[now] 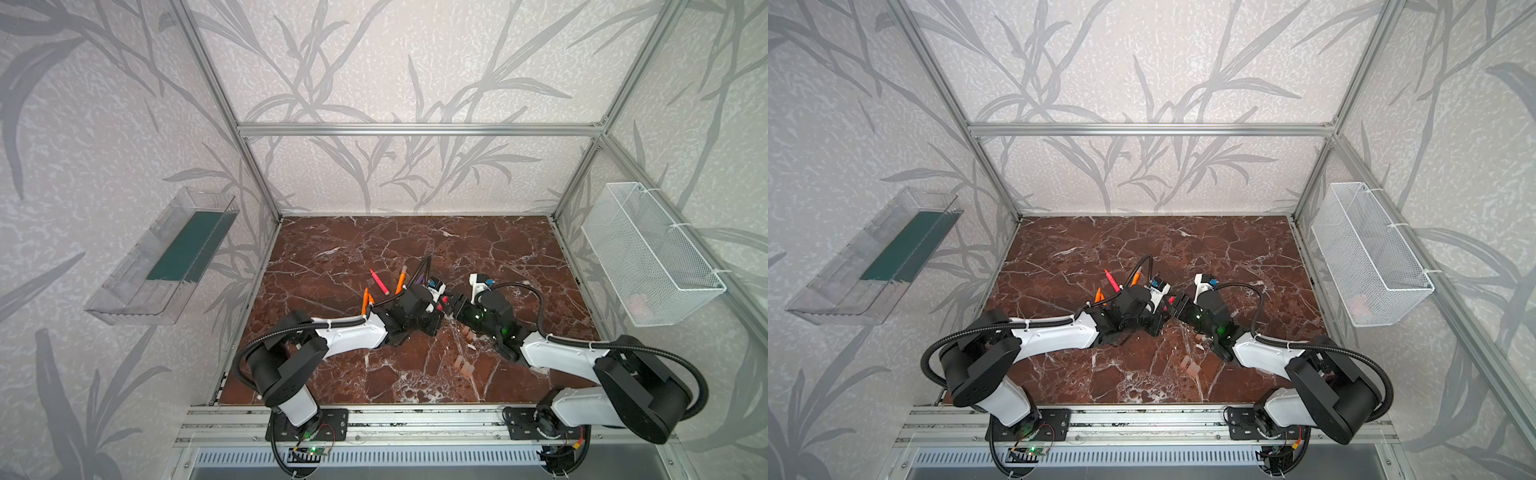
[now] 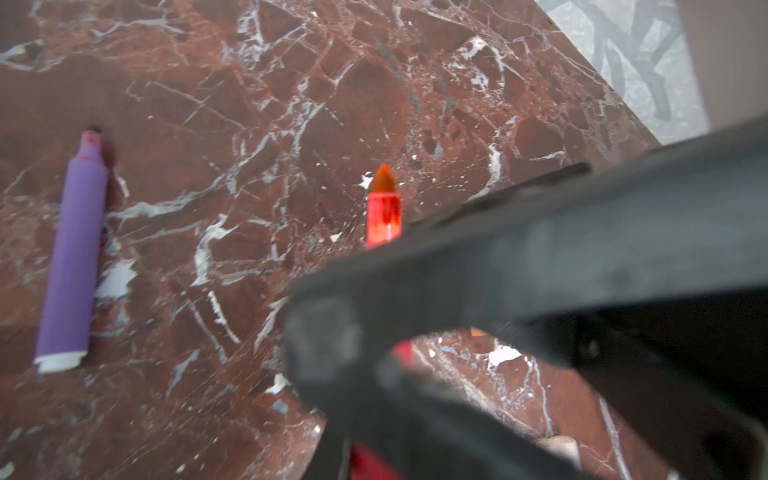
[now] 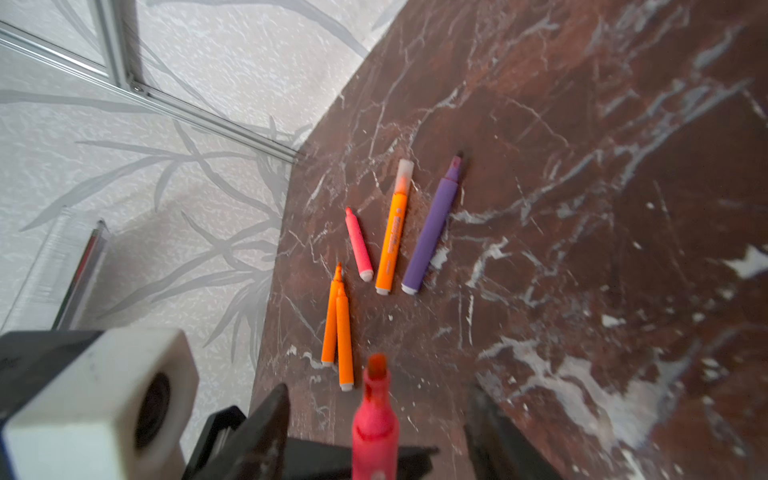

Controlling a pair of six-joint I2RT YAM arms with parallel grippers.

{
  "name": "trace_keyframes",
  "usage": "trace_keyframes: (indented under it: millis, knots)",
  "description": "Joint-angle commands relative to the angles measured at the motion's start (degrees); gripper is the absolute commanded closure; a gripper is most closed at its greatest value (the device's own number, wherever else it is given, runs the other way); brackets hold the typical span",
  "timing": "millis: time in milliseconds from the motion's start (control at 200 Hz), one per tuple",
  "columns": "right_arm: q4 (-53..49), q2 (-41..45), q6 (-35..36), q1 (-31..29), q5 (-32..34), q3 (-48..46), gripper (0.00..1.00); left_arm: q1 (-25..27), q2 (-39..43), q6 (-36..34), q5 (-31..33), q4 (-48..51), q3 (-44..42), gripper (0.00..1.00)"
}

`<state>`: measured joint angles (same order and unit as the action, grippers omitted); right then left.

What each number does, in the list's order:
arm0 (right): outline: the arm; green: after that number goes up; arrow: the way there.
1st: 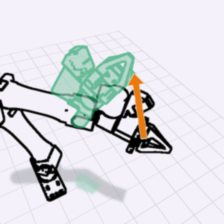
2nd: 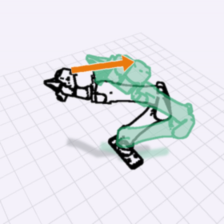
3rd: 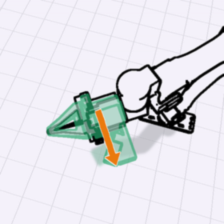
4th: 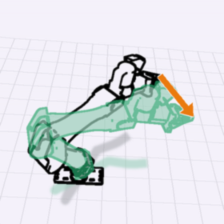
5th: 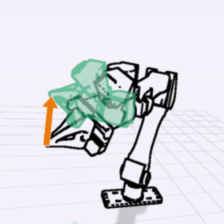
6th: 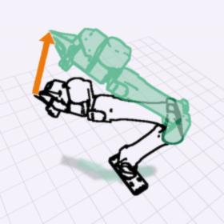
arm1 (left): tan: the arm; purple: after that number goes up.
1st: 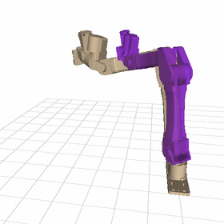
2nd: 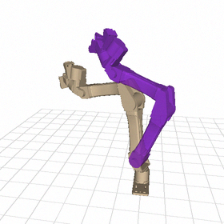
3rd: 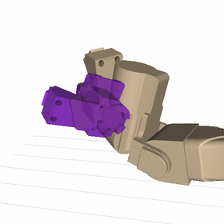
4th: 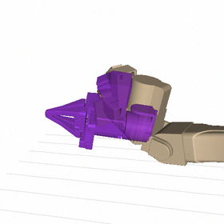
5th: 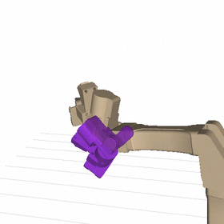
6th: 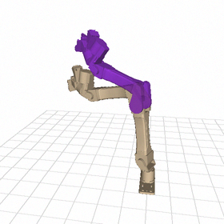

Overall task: Insert the pens into the pen caps
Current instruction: 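Lift the pink marker tip-up with the left gripper while the right gripper approaches, then lower the right gripper onto a pink cap and grasp it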

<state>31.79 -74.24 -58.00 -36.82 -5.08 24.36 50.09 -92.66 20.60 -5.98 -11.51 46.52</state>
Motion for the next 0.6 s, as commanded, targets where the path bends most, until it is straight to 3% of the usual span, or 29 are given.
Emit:
trace_keyframes:
  millis: [0, 220, 435, 595]
  knots:
    - [-15.3, 6.9, 5.4, -0.3, 3.7, 1.6, 0.31, -1.6, 3.8, 2.5, 3.7, -3.3, -3.8, 1.00]
    - [-39.4, 18.4, 11.3, -0.4, 11.6, 2.3, 0.36, -1.7, 8.4, 4.2, 0.8, -4.6, -9.7, 1.00]
    - [-47.8, 20.1, 12.8, -0.7, 13.8, 2.0, 0.41, -1.3, 9.7, 5.8, -1.6, -4.9, -10.5, 1.00]
    - [-51.5, 18.0, 13.6, -1.5, 13.9, 2.9, 0.45, -1.3, 10.5, 6.0, 0.0, -4.8, -10.7, 1.00]
